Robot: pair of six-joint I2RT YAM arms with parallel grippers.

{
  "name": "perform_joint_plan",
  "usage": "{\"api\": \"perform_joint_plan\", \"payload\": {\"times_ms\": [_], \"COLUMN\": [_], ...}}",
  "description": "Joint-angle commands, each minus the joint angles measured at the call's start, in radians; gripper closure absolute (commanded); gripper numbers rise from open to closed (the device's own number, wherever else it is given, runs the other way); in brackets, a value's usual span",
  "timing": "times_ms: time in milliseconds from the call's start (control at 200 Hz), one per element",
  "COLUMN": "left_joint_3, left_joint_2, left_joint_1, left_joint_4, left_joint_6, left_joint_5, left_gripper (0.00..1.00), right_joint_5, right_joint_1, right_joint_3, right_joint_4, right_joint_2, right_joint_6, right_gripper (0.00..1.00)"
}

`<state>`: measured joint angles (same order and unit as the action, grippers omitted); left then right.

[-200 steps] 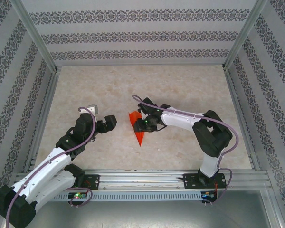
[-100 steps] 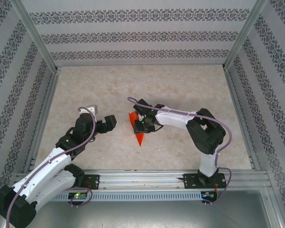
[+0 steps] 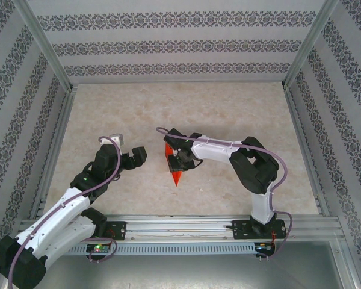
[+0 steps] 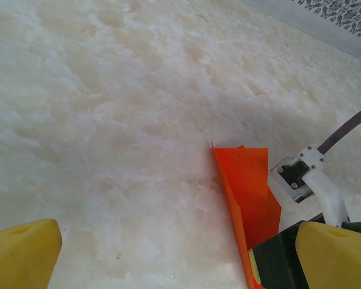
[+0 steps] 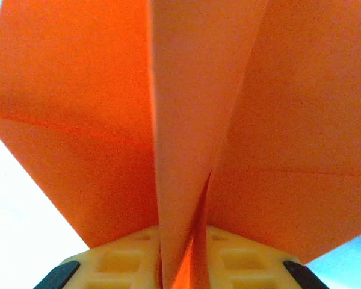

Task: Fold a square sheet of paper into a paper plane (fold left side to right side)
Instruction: Pick up the paper plane at the center of the table.

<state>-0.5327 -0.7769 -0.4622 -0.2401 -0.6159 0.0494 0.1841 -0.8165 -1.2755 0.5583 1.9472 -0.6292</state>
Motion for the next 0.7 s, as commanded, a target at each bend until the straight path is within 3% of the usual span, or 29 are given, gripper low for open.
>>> {"api": "perform_joint_plan", "payload": {"times_ms": [0, 460, 694], "left_joint_3": [0.016, 0.021, 0.017], "left_joint_2": [0.014, 0.016, 0.025], "left_joint_1": [0.019, 0.020, 0.022], "left_joint_4": [-0.019, -0.018, -0.030], "left_joint_6": [0.016, 0.013, 0.017], "left_joint_5": [-0.002, -0.006, -0.004], "left_gripper": [0.00, 0.00, 0.00], "right_joint_5": [-0.043, -0.084, -0.109], "right_joint_1": [-0.012, -0.035, -0.036], "right_joint_3": [-0.033, -0.079, -0.092], "right_joint_4": [0.041, 0.085, 0.110], "right_joint_2": [0.025, 0.064, 0.040], "right_joint_6": [-0.004, -0.006, 0.001], "right_gripper": [0.81, 0.84, 0.93]}}
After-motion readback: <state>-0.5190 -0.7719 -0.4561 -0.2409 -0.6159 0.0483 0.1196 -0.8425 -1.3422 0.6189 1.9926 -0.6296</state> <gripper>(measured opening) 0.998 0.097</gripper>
